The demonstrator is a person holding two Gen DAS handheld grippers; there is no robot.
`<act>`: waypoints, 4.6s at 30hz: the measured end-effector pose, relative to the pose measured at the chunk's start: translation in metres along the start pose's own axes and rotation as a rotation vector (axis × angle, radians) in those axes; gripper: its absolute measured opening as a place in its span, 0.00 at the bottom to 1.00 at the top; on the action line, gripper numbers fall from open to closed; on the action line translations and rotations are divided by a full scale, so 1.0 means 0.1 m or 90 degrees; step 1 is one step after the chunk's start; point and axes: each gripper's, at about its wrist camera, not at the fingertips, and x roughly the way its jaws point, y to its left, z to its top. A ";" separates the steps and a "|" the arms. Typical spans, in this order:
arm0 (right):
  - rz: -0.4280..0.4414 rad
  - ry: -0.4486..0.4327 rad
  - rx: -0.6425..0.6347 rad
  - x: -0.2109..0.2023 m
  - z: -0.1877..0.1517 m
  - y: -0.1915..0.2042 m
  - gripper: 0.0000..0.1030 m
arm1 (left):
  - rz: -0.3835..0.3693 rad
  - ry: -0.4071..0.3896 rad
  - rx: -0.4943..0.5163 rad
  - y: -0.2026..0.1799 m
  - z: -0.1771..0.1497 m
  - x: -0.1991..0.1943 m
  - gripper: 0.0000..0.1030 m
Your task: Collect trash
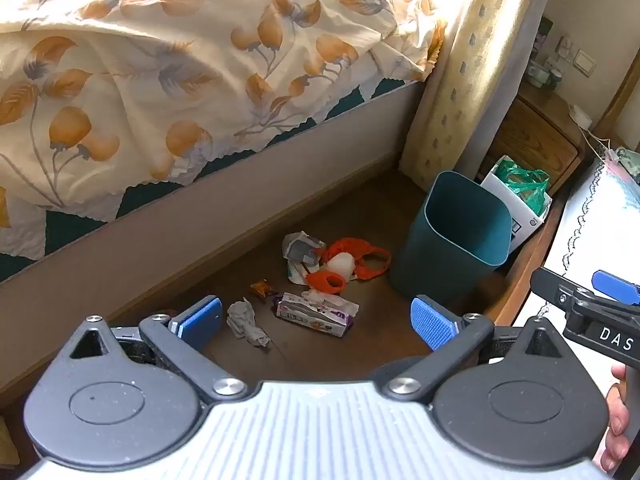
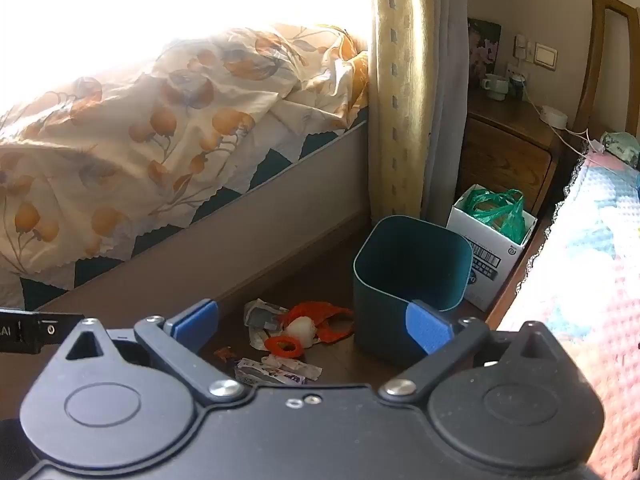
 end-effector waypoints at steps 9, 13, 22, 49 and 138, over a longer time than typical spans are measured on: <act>-0.005 -0.001 0.000 -0.03 0.00 0.02 0.96 | 0.014 -0.009 0.006 -0.02 -0.03 -0.05 0.98; -0.005 -0.003 0.000 -0.05 0.00 -0.01 0.96 | -0.002 0.001 0.003 -0.03 -0.01 -0.04 0.98; -0.014 -0.002 0.000 -0.06 0.01 0.04 0.96 | -0.001 -0.004 0.005 0.02 -0.01 -0.07 0.98; 0.021 -0.007 -0.032 -0.22 0.03 0.20 0.95 | 0.004 -0.045 0.034 -0.06 -0.05 -0.25 0.98; -0.256 0.308 0.016 3.93 0.51 -2.20 0.67 | 0.061 0.359 -0.034 0.23 0.15 4.10 0.98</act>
